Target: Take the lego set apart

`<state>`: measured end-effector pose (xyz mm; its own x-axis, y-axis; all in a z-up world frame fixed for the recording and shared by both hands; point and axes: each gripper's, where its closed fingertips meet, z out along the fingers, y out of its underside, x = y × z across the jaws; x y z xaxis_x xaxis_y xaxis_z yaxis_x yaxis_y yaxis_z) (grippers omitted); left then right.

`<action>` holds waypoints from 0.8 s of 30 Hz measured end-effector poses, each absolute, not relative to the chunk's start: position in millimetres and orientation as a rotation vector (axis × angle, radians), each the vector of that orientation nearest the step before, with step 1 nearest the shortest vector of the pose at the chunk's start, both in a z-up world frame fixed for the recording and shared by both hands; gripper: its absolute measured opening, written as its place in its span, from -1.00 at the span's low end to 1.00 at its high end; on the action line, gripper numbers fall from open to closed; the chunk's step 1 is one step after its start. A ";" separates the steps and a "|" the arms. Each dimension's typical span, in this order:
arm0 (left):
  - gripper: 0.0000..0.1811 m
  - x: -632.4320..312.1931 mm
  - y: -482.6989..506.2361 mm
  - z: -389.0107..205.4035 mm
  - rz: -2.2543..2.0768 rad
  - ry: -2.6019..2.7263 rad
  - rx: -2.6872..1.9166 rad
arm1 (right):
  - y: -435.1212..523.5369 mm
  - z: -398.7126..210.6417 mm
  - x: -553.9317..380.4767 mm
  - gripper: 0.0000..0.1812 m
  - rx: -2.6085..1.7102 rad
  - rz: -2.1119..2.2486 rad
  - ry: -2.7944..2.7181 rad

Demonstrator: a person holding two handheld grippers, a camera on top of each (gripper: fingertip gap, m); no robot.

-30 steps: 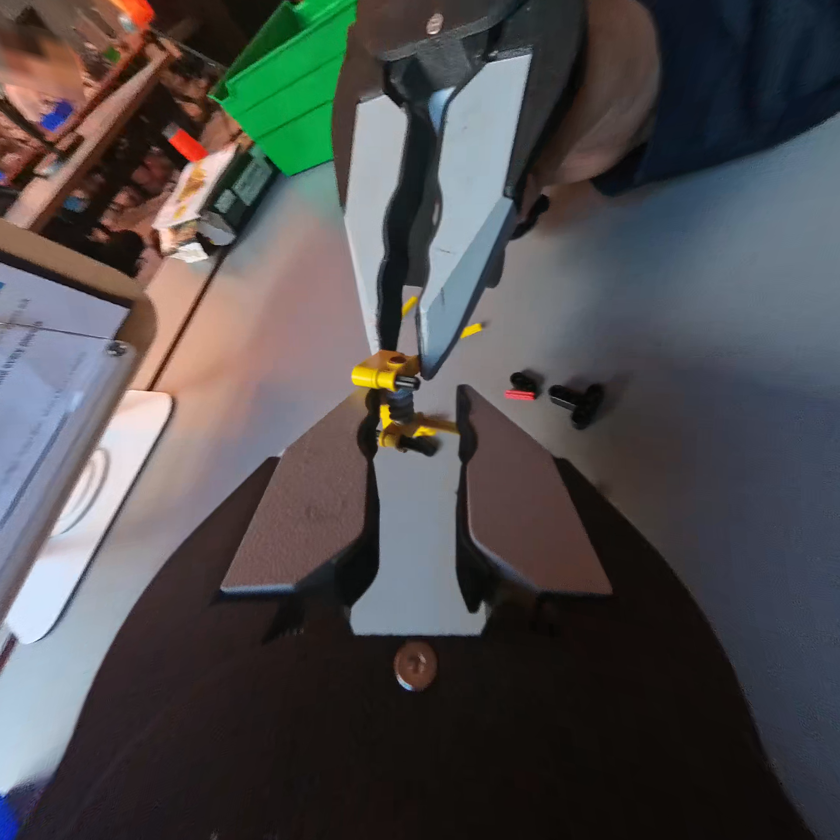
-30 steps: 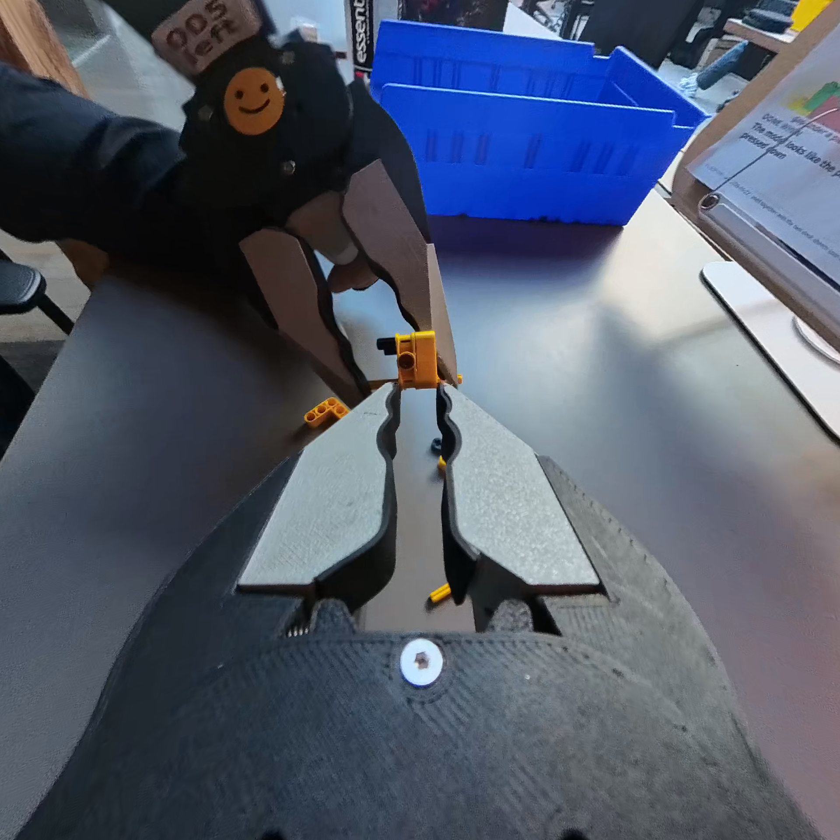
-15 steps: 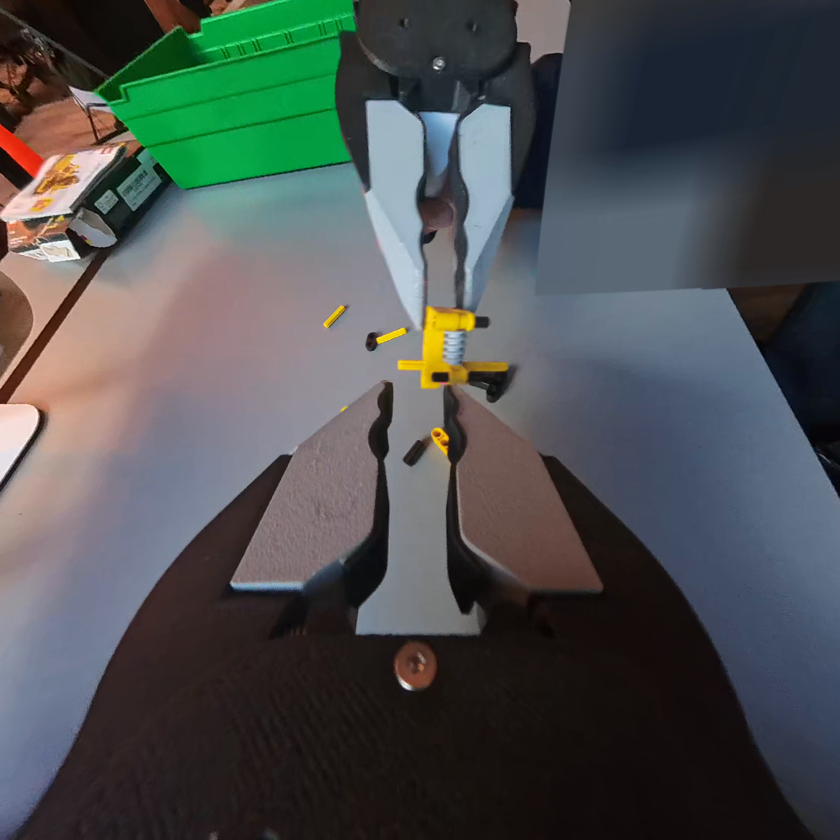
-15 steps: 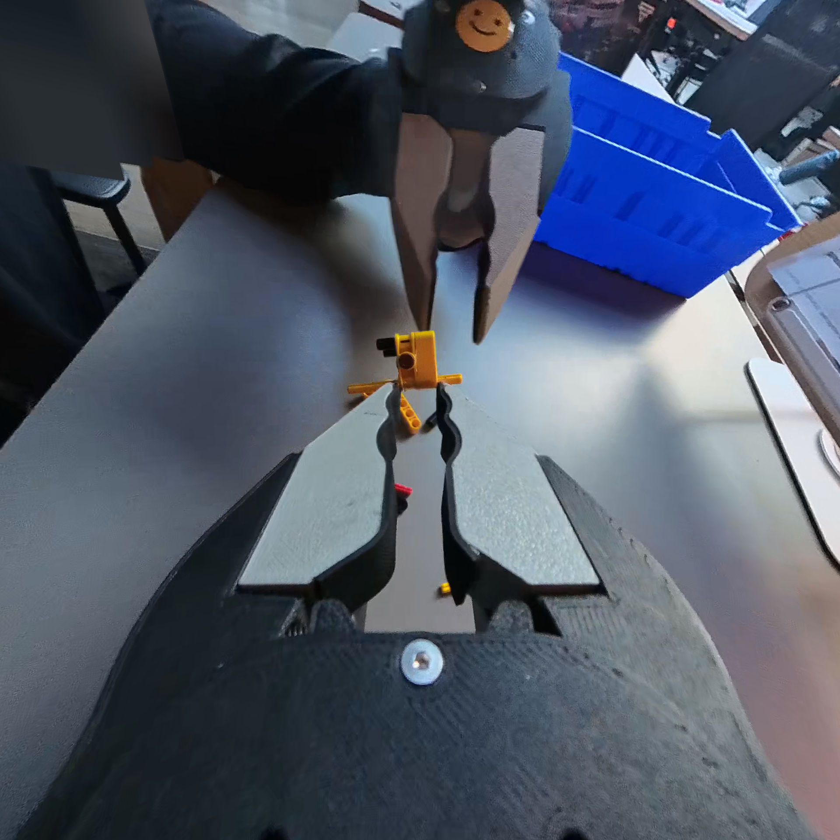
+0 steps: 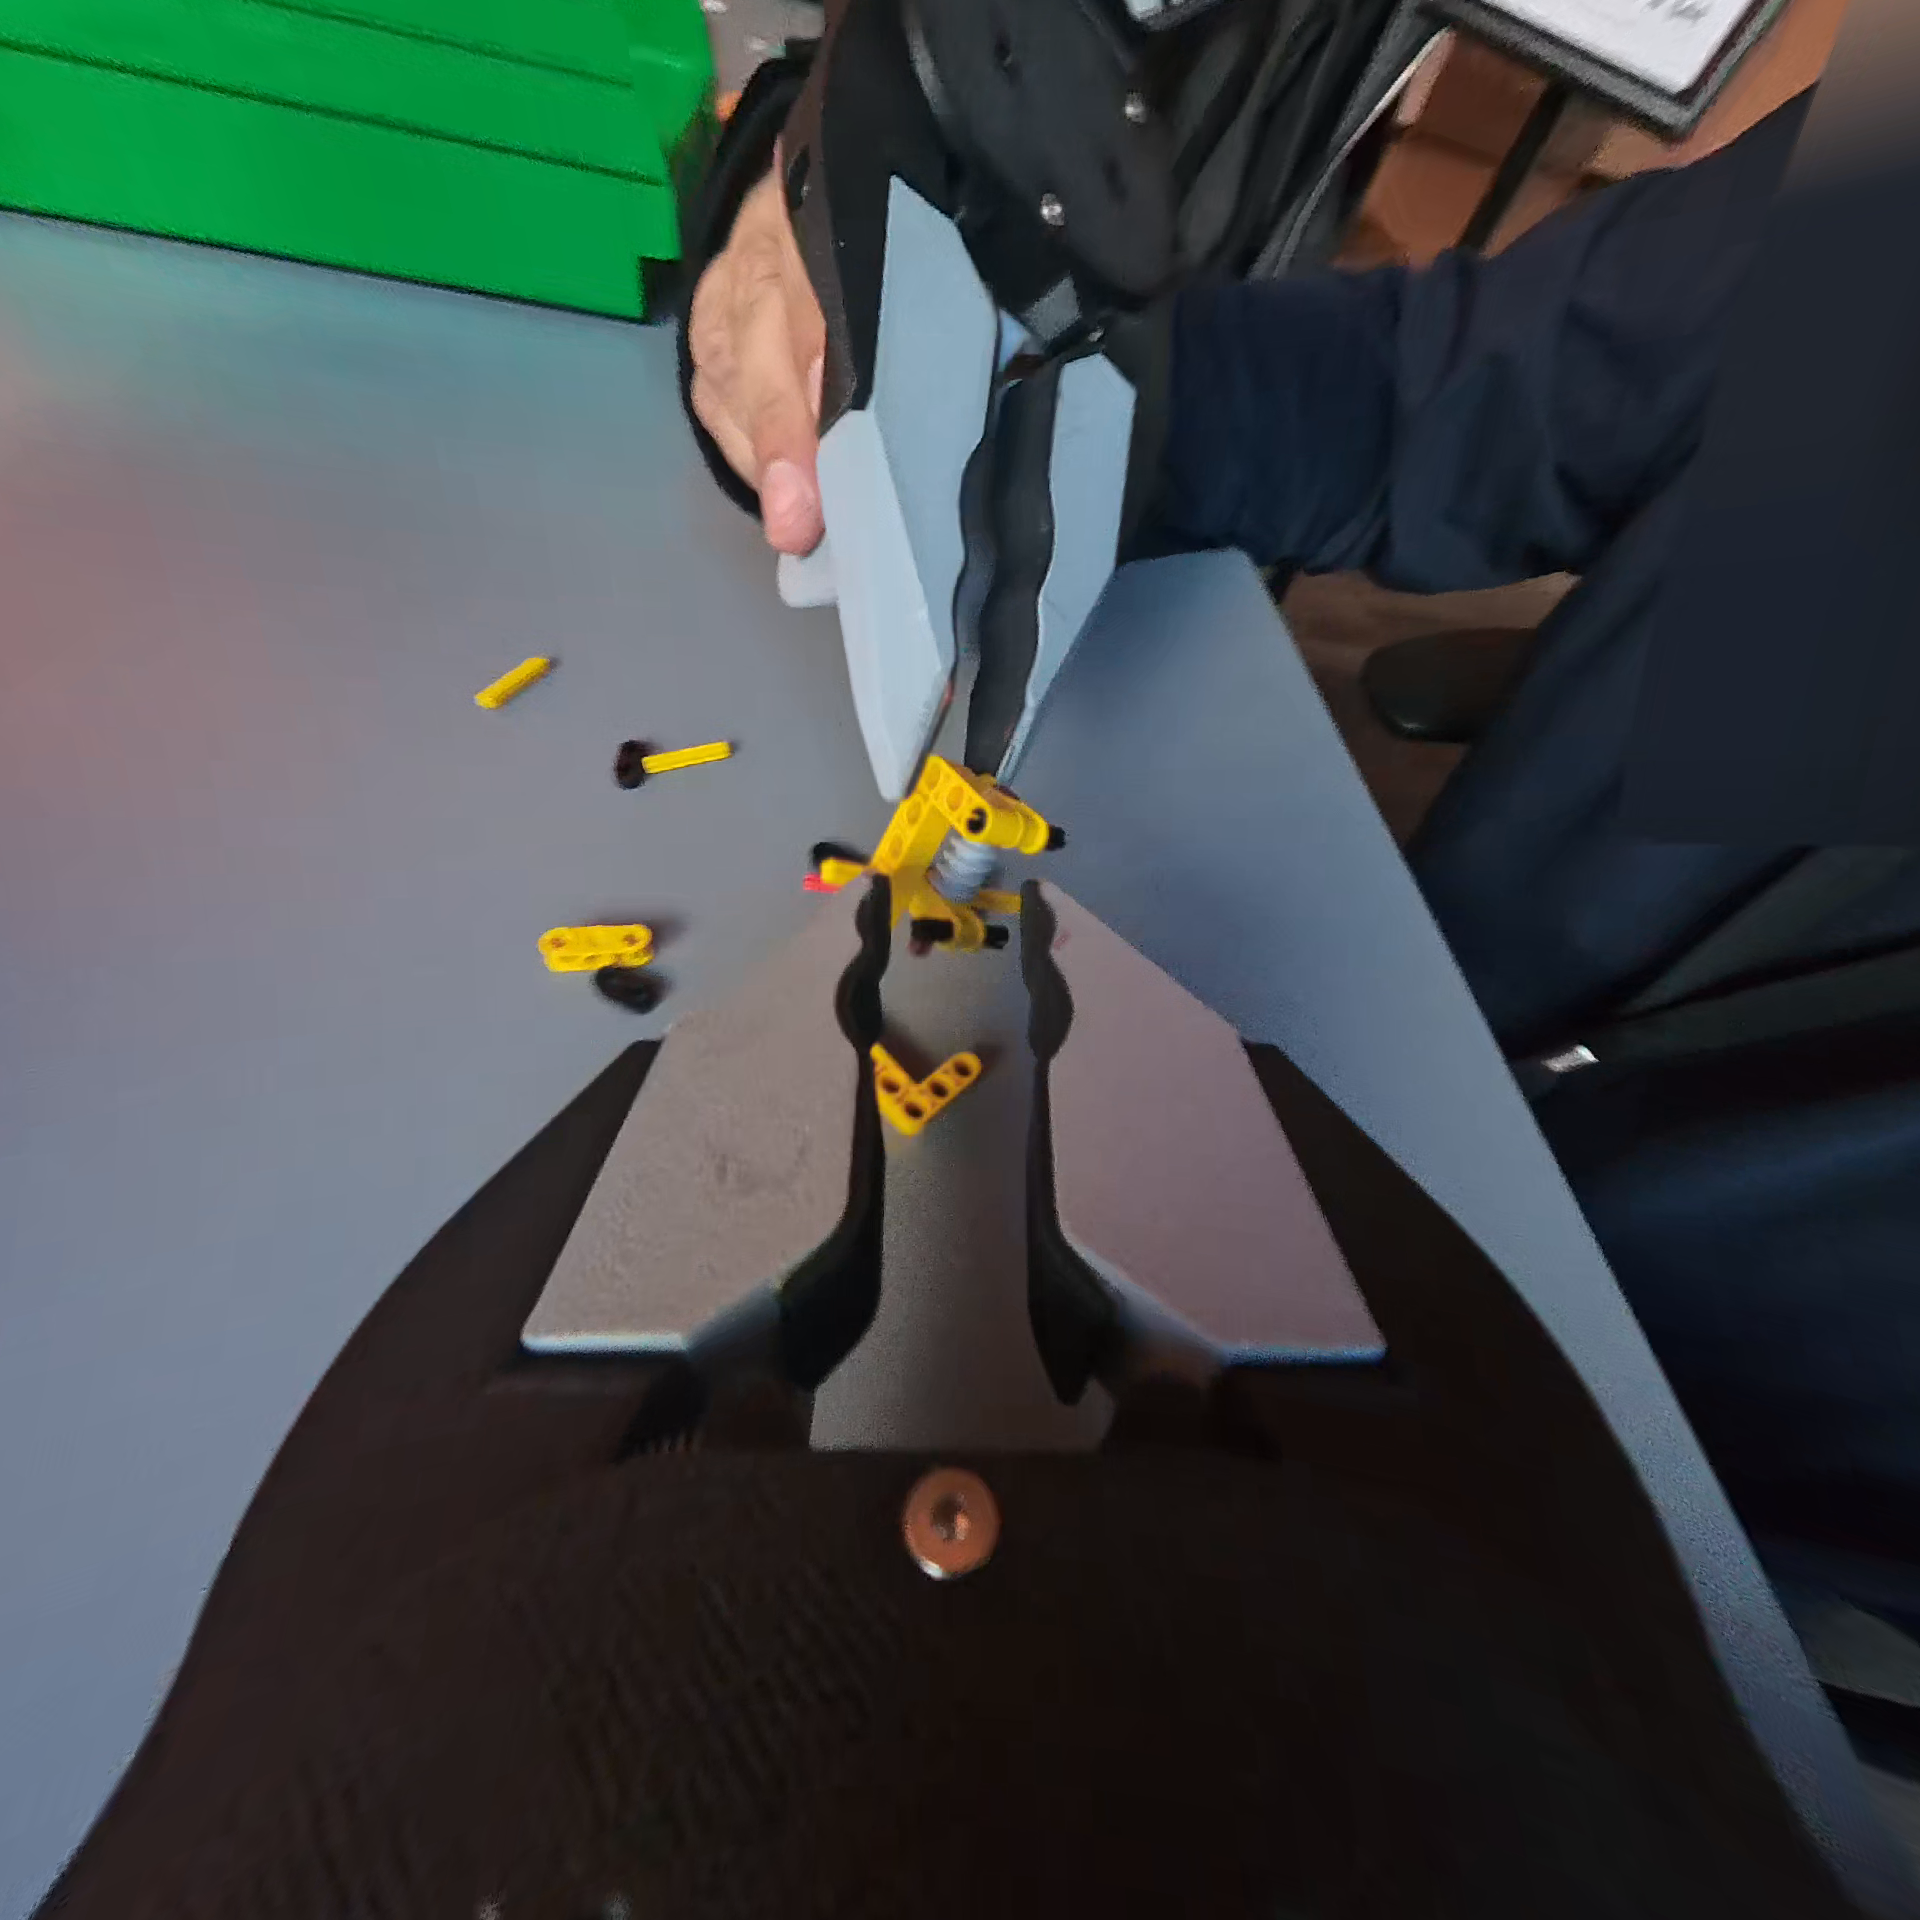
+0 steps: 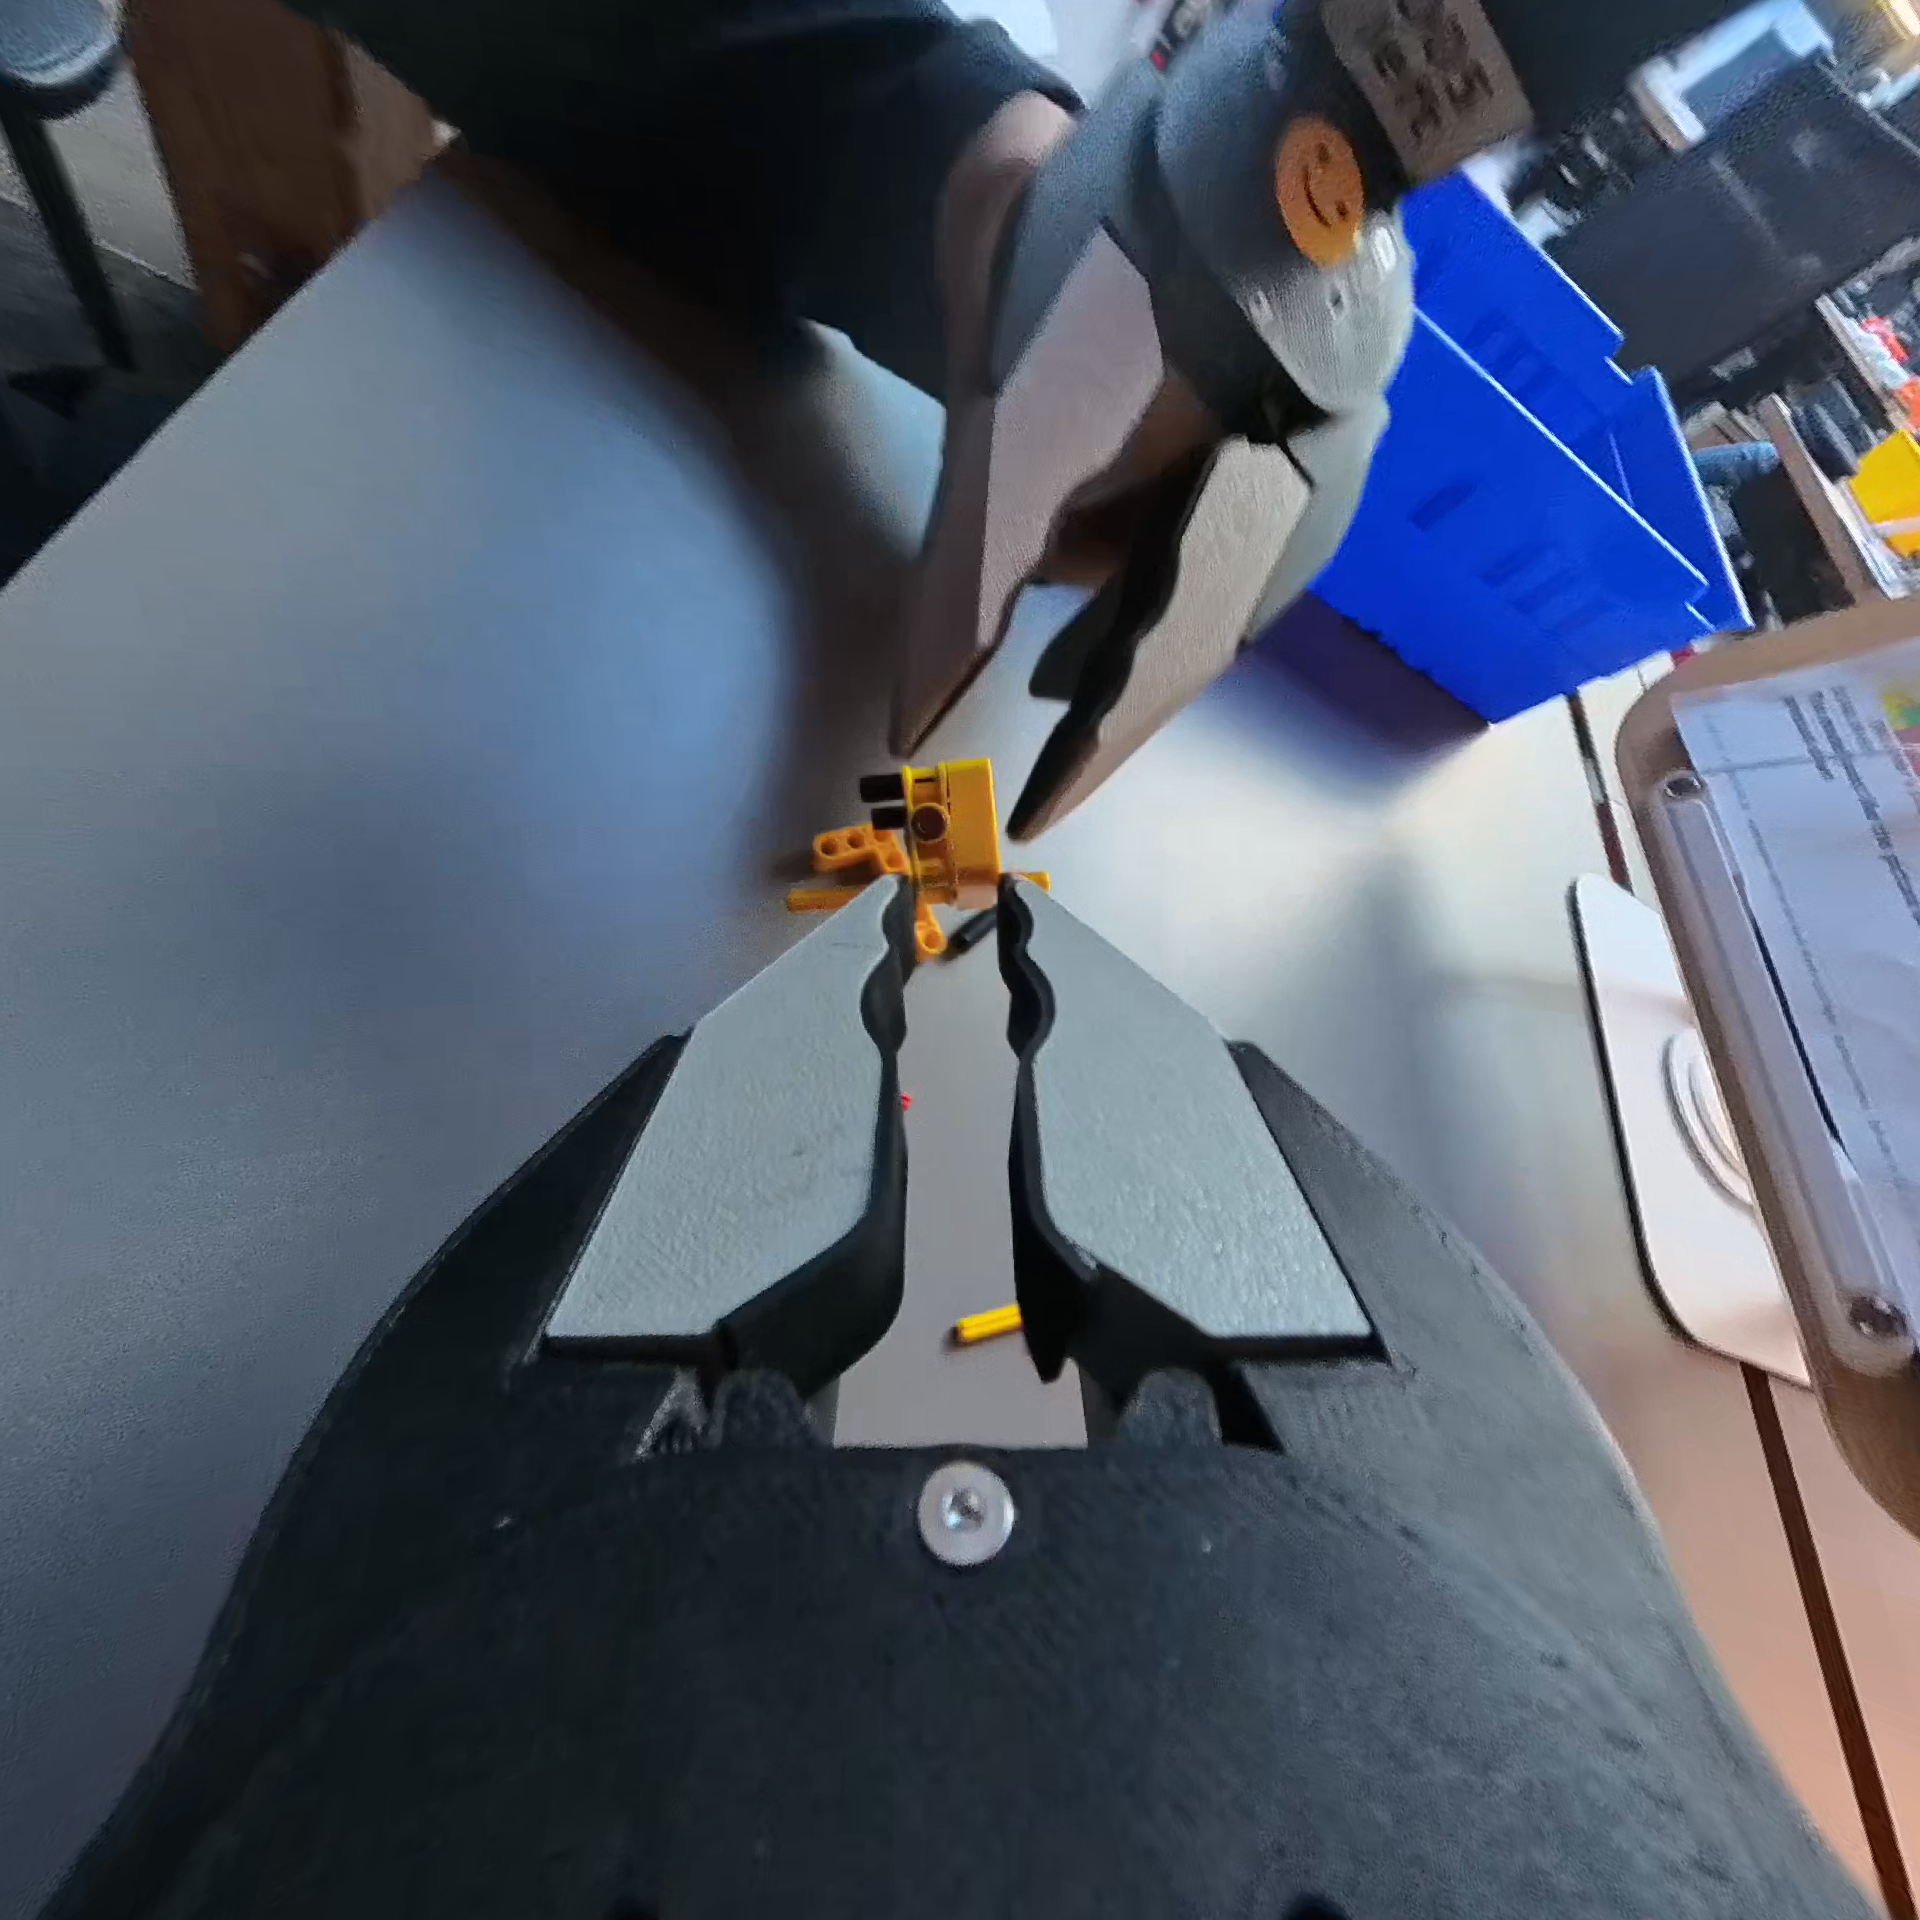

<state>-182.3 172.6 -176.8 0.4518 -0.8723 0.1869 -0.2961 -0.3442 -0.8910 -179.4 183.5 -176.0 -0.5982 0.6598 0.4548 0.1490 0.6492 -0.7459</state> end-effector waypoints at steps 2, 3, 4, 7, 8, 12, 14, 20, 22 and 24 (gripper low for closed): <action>-0.71 -190.4 176.5 -169.5 -0.805 0.959 -1.856 | 198.1 -174.1 -183.8 -0.86 -0.705 0.854 -2.071; -0.71 -191.5 178.0 -165.2 -0.786 0.948 -1.836 | 202.1 -172.3 -184.3 -0.86 -0.726 0.870 -2.054; -0.71 -192.1 180.9 -163.0 -0.755 0.938 -1.824 | 203.9 -169.9 -184.1 -0.86 -0.736 0.893 -2.039; -0.65 -198.1 193.5 -168.6 -0.569 0.940 -1.845 | 205.3 -162.8 -182.6 -0.86 -0.740 0.928 -2.010; -0.62 -200.4 196.2 -168.8 -0.507 0.946 -1.839 | 206.4 -161.6 -182.7 -0.86 -0.746 0.923 -2.004; -0.64 -195.3 193.5 -170.0 -0.477 0.988 -1.823 | 207.5 -160.1 -183.4 -0.86 -0.758 0.918 -1.990; -0.66 -183.3 183.5 -185.7 -0.473 1.106 -1.840 | 210.3 -158.6 -184.5 -0.86 -0.780 0.913 -1.975; -0.71 -189.2 187.8 -201.3 -0.376 1.138 -1.917 | 206.8 -157.7 -181.9 -0.86 -0.761 0.943 -1.989; -0.62 -193.5 194.2 -190.6 -0.366 1.075 -1.884 | 207.5 -163.0 -182.9 -0.86 -0.766 0.907 -2.007; -0.55 -193.2 197.3 -180.3 -0.358 1.042 -1.838 | 205.5 -165.9 -182.9 -0.86 -0.772 0.915 -2.018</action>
